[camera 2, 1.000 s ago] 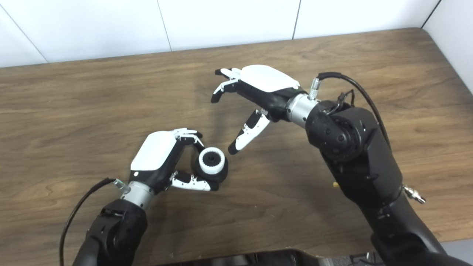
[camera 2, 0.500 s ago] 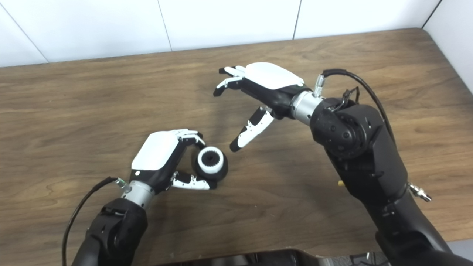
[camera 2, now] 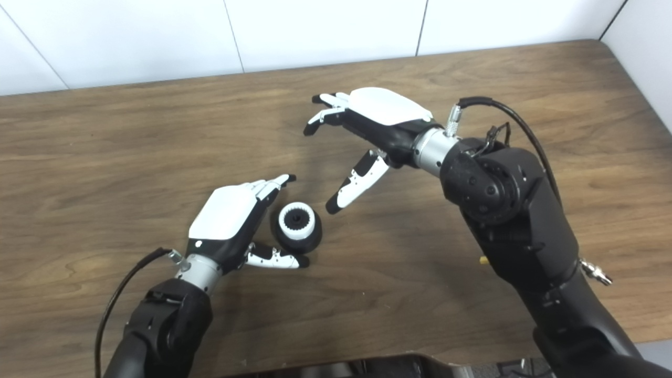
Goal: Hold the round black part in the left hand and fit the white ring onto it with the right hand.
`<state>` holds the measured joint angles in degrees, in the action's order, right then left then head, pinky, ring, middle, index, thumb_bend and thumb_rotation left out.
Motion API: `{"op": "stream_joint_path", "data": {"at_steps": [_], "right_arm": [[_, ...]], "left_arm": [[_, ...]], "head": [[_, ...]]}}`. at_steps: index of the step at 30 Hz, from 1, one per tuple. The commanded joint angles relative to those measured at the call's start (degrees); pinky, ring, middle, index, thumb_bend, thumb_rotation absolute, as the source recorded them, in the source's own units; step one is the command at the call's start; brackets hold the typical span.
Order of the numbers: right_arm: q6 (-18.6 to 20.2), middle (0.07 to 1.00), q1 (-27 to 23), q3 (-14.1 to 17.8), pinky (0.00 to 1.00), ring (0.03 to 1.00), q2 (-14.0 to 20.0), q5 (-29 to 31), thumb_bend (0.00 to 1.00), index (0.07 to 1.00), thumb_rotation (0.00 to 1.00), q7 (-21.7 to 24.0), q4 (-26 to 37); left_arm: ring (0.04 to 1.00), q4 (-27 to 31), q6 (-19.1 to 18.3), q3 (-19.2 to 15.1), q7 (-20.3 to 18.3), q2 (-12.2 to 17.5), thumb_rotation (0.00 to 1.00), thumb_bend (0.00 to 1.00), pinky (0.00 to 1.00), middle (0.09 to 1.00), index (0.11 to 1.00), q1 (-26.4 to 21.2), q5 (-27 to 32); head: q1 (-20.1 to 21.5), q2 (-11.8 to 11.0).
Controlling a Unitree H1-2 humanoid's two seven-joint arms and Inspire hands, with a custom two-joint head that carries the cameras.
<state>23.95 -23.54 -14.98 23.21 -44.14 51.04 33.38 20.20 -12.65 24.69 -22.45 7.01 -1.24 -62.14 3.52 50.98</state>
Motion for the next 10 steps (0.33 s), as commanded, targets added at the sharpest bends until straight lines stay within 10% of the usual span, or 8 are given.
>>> {"op": "stream_joint_path", "data": {"at_steps": [1,10], "right_arm": [[-0.7,0.988,-2.6,0.5,0.97,1.000,0.5,-0.4,1.00,0.802,0.40,-1.7,0.9],[-0.9,0.988,-2.5,0.6,0.96,1.000,0.8,-0.2,1.00,0.807,0.41,-1.9,0.2]], "left_arm": [[0.896,0.3,-1.5,-0.3,-2.0,0.0,0.27,0.94,0.88,0.890,0.935,-0.1,-0.5],[0.879,6.6,-5.8,-3.6,-7.8,-1.9,0.29,0.93,0.82,0.871,0.902,-0.7,3.1]], "head": [[-0.1,0.1],[-0.7,0.0]]}}
